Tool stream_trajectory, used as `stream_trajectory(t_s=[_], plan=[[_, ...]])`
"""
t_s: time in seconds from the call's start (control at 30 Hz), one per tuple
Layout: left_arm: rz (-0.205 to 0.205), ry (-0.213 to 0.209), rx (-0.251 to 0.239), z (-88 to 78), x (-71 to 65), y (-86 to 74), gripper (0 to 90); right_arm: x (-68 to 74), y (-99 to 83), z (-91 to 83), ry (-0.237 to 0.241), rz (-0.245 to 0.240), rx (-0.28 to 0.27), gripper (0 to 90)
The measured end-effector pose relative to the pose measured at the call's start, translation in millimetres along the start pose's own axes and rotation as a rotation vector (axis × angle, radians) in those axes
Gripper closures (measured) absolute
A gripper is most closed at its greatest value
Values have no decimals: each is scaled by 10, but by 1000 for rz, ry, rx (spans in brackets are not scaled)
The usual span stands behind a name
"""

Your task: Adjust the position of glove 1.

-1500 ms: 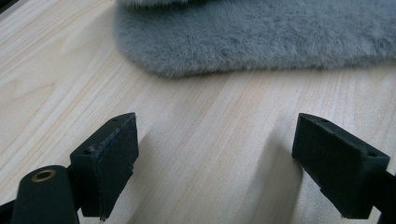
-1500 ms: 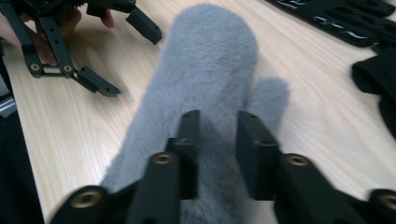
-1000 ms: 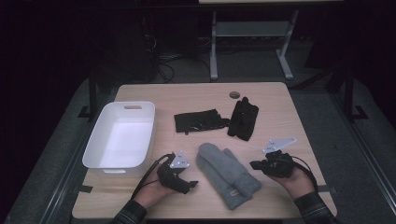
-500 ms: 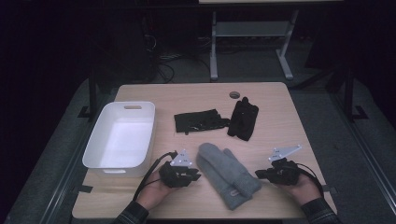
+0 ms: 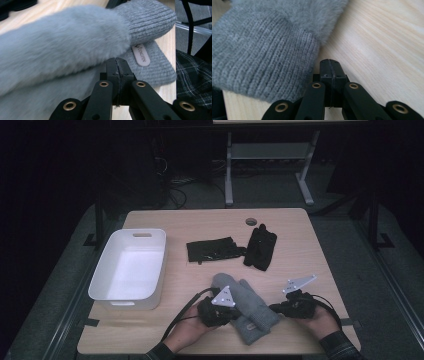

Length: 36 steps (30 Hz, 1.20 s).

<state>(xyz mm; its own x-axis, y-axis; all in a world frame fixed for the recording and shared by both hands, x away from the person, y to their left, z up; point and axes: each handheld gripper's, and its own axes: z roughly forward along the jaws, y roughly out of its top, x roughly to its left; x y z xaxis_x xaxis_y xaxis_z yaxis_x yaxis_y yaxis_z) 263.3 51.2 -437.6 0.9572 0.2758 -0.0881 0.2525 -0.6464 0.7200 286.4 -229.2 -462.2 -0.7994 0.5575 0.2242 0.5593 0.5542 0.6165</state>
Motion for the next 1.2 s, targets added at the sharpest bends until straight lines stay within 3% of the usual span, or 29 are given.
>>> stream_trajectory(t_s=[0.17, 0.23, 0.6, 0.77, 0.97, 1.2], plan=[[10, -8, 13, 73, -15, 28, 896, 10, 17, 36, 12, -8, 10, 900], [5, -8, 10, 80, -21, 26, 896, 10, 23, 21, 46, 5, -15, 900], [-14, -21, -23, 79, -14, 26, 895, 101, 119, -6, 108, -12, -75, 900], [-26, -29, -22, 90, 0, 12, 893, 171, 170, 57, 111, -45, -61, 900], [-20, -26, -6, 148, -11, -4, 874, 284, 259, 44, 116, -89, -102, 900], [-11, -10, -31, 119, -19, 17, 898, 427, 355, 61, 119, -132, -123, 900]])
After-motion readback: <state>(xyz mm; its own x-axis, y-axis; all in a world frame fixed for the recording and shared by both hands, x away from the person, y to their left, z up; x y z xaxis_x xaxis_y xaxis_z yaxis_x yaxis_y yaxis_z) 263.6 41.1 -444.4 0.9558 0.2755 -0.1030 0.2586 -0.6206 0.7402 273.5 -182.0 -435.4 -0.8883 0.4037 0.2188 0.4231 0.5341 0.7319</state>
